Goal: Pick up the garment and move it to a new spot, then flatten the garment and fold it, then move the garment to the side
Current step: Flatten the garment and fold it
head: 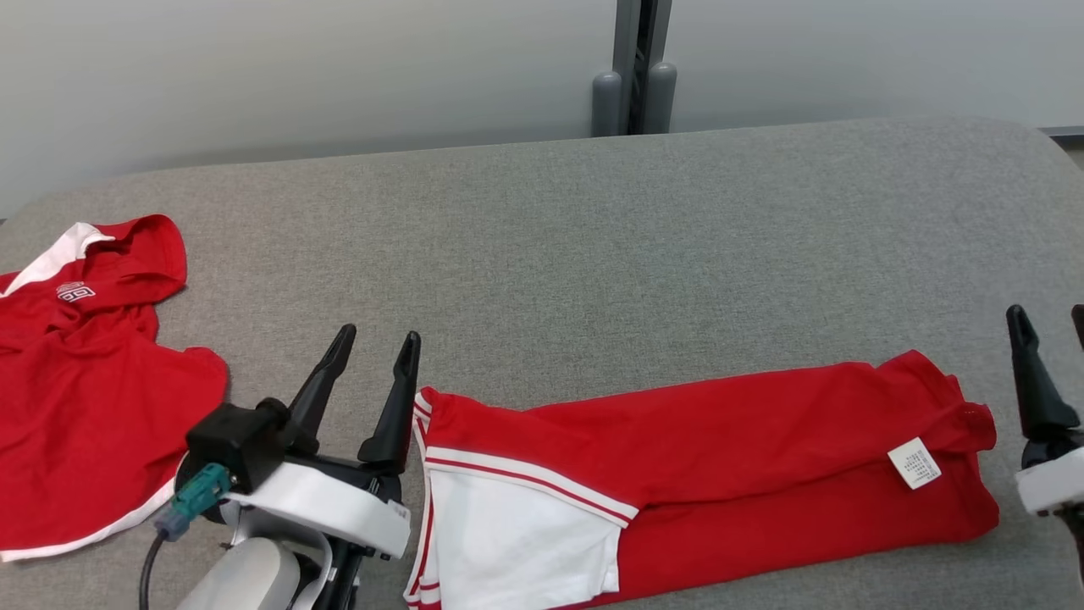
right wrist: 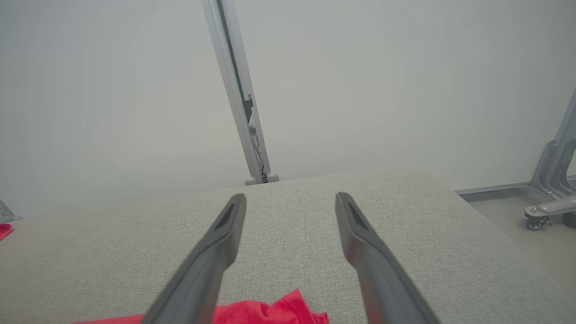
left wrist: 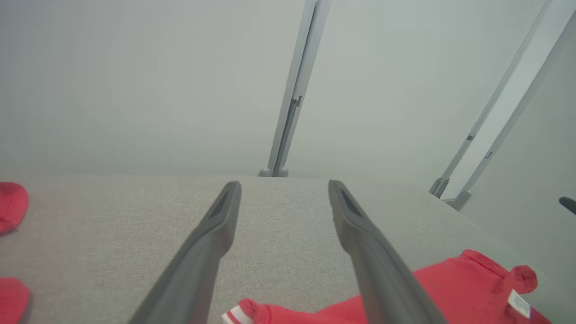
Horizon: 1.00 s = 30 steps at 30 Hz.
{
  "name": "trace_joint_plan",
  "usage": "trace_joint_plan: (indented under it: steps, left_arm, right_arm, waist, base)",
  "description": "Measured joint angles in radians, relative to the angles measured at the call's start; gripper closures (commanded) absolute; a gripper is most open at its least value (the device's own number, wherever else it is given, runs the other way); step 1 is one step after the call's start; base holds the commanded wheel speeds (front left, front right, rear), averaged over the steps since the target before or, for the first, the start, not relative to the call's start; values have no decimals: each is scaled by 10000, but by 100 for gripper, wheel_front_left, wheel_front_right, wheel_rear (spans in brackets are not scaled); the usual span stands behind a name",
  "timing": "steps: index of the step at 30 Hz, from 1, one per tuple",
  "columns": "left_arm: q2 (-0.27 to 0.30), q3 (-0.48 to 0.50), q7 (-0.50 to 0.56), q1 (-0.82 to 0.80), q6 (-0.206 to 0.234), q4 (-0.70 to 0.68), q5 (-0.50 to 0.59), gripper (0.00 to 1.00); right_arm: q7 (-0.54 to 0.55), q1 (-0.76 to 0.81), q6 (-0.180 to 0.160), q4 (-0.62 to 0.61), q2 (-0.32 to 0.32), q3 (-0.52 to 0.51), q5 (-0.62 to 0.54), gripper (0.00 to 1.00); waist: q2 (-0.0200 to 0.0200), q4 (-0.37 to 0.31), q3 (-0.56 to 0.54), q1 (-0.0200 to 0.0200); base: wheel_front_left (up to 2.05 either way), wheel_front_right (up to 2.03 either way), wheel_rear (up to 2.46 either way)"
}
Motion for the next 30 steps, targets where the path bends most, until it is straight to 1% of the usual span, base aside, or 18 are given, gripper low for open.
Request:
trace_joint_plan:
  steps: [2,3,5,7,9,11,13,15,18,23,28,30]
  left_arm:
    - [-35,155,-6,125,10,102,903,0]
    - [-178,360,-19,225,12,42,1266,0]
    - [-763,984,-33,617,-82,-128,1530,0]
    - [-1164,1438,-31,1079,-301,-215,2082,0]
    - [-1266,1747,-33,1405,-435,-182,2905,0]
    - [-1344,1896,-31,1660,-410,-71,3877,0]
    - [-1850,2345,-33,1951,-376,-92,4029,0]
    - [-2270,2652,-33,2234,-550,-140,4172,0]
    - [-2470,3149,-33,2506,-704,-207,4755,0]
    - [-2834,3726,-33,2905,-968,-320,5024,0]
    - [-2890,3910,-33,3039,-1210,-368,5118,0]
    - [-2890,3889,-33,3039,-1218,-384,5047,0]
  right_arm:
    - [-2,360,2,-395,297,-313,-525,0]
    - [-2,517,2,-539,426,-464,-809,0]
    - [0,841,0,-757,663,-738,-1166,0]
    - [-2,1073,0,-995,978,-1043,-1434,0]
    - [-2,1202,0,-1246,1216,-1202,-1684,0]
    - [-2,1375,2,-1465,1350,-1241,-2029,0]
    - [-2,1553,0,-1643,1406,-1193,-2416,0]
    - [-2,1662,2,-1735,1590,-1220,-2566,0]
    - [-2,1813,2,-1776,1810,-1277,-2640,0]
    - [-2,1953,2,-1787,1962,-1350,-2708,0]
    - [-2,1954,0,-1802,2013,-1450,-2717,0]
    - [-2,1954,2,-1787,2027,-1530,-2719,0]
  waist:
    - [0,-23,-22,-1]
    - [0,-26,-28,0]
    - [0,-21,-43,0]
    - [0,-18,-52,0]
    - [0,-19,-76,0]
    - [0,-13,-97,-1]
    - [0,9,-122,0]
    - [0,31,-147,-1]
    - [0,71,-191,0]
    - [0,137,-237,-1]
    - [0,211,-220,0]
    - [0,243,-206,0]
  base:
    - [0,0,0]
    - [0,0,0]
    - [0,0,0]
    - [0,0,0]
    - [0,0,0]
    - [0,0,0]
    - [0,0,0]
    - [0,0,0]
    - [0,0,0]
    - [0,0,0]
    - [0,0,0]
    - [0,0,0]
